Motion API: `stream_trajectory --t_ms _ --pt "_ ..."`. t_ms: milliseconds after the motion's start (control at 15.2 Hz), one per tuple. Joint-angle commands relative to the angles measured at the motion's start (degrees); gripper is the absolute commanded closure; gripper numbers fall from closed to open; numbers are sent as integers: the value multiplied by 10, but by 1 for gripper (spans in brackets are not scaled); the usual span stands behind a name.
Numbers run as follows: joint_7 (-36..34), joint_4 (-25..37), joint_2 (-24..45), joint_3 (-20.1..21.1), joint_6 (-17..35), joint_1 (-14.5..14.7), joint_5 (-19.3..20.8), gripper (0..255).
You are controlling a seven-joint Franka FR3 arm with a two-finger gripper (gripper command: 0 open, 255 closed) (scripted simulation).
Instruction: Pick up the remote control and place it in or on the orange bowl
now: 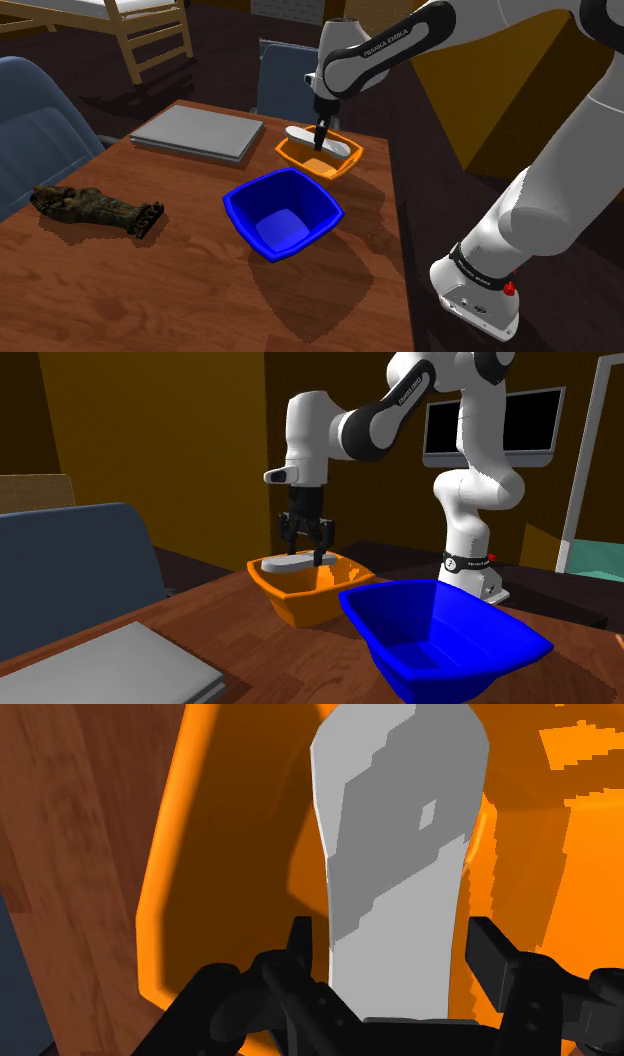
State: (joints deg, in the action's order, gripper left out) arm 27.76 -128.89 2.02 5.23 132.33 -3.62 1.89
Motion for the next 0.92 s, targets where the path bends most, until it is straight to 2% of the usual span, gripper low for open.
stream_trajectory --t_ms 0,330,396,726,858 --pt "0 -7 3 -1 -5 -1 1 255" --pt "0 -7 3 -1 -5 -1 1 255" --pt "-2 -9 2 0 -3 -1 1 0" --pt "0 -7 3 -1 -5 -1 1 0" --pt "2 9 -20 0 -43 -1 -3 0"
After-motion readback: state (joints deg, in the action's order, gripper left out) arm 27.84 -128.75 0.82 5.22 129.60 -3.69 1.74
